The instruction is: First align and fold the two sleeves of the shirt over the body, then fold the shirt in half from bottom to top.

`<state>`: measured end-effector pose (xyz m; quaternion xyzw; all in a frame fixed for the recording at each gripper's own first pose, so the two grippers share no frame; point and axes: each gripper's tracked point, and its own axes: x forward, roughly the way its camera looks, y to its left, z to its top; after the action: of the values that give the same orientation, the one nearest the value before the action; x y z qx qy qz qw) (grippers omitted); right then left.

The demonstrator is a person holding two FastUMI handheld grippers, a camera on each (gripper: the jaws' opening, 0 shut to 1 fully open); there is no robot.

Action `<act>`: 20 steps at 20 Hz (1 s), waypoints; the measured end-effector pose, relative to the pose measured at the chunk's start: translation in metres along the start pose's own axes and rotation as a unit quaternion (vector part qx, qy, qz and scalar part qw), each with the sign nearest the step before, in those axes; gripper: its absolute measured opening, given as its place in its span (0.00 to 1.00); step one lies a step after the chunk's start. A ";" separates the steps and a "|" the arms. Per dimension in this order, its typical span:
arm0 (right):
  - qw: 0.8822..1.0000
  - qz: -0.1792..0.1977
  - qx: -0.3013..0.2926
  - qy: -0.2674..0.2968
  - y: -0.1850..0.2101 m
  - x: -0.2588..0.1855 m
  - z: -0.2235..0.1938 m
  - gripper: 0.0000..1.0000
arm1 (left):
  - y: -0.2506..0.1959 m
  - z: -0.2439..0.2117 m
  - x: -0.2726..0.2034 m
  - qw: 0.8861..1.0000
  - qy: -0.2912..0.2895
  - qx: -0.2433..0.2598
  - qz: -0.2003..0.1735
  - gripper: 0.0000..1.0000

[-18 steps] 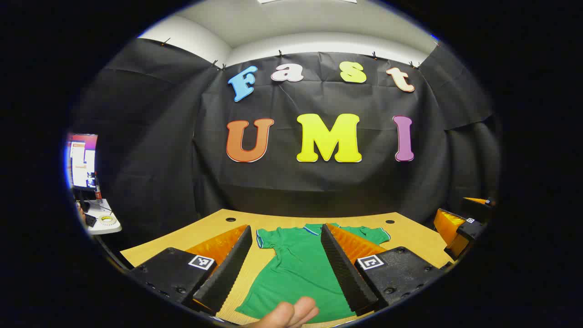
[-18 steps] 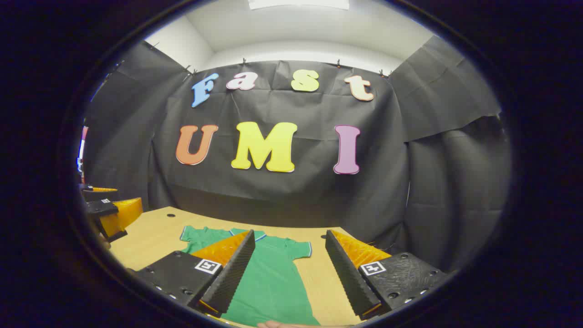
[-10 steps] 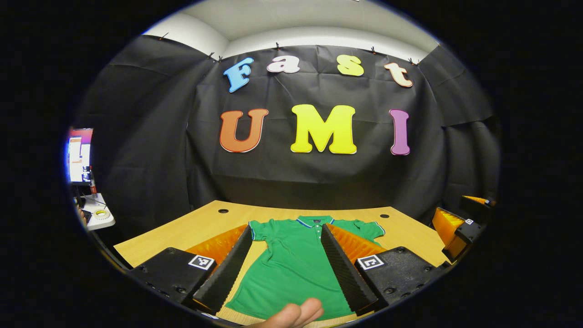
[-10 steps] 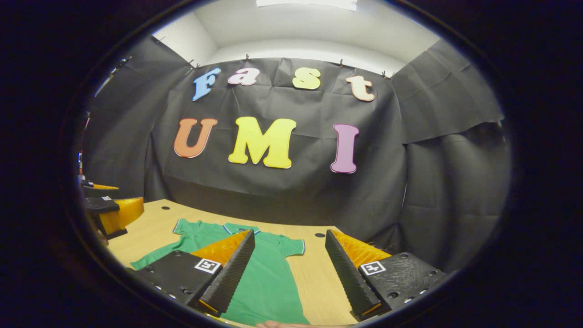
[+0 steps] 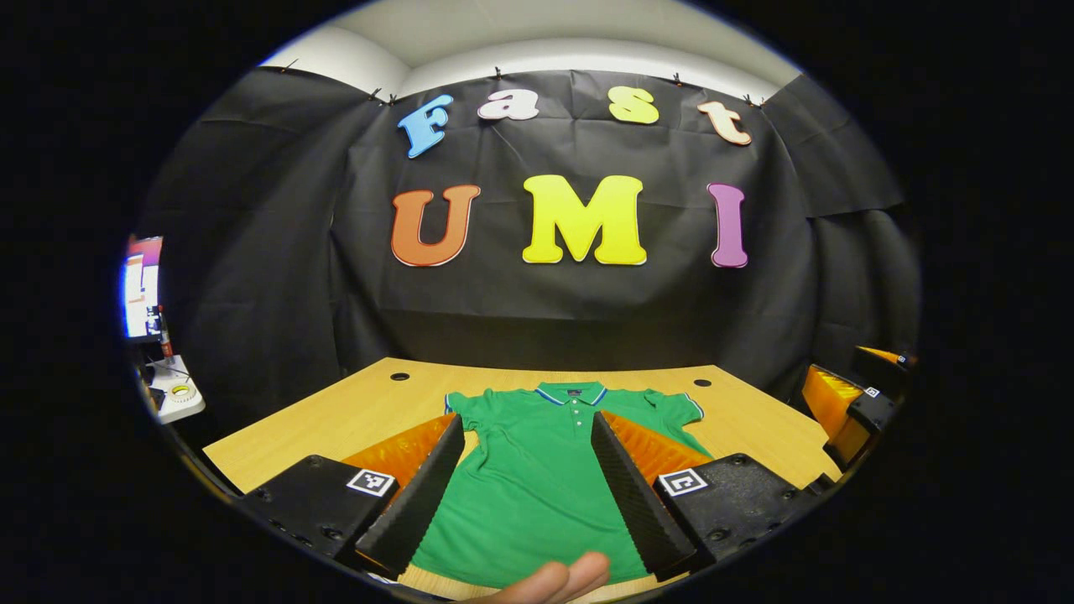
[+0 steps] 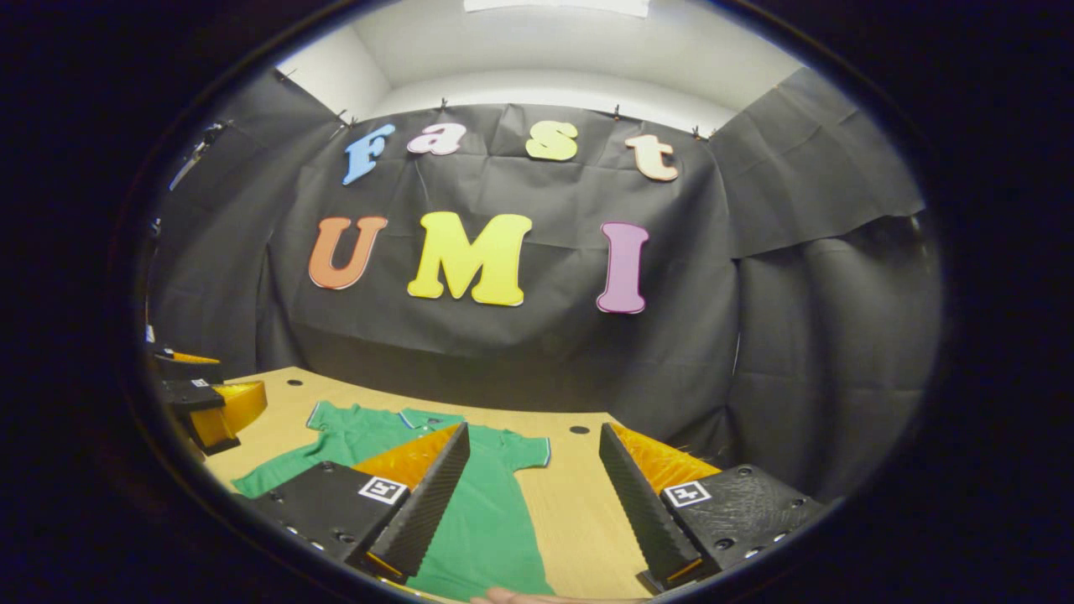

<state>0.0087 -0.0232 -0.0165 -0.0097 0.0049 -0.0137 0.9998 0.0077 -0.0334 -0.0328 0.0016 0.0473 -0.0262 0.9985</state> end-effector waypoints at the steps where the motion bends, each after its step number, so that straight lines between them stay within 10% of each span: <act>1: 1.000 0.000 -0.001 0.003 0.000 0.002 -0.001 0.95 | -0.001 0.000 0.000 1.000 0.000 0.000 0.000 0.98; 12: 0.993 0.031 0.029 0.109 -0.009 0.132 -0.041 0.95 | 0.006 -0.012 0.018 1.000 0.001 -0.001 0.015 0.98; 20: 0.959 0.050 0.104 0.259 -0.025 0.273 -0.130 0.94 | 0.006 -0.024 0.041 1.000 -0.013 0.017 0.021 0.98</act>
<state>0.2801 -0.0580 -0.1482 0.0982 0.2624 0.0342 0.9593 0.0464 -0.0294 -0.0601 0.0192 0.0334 -0.0055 0.9992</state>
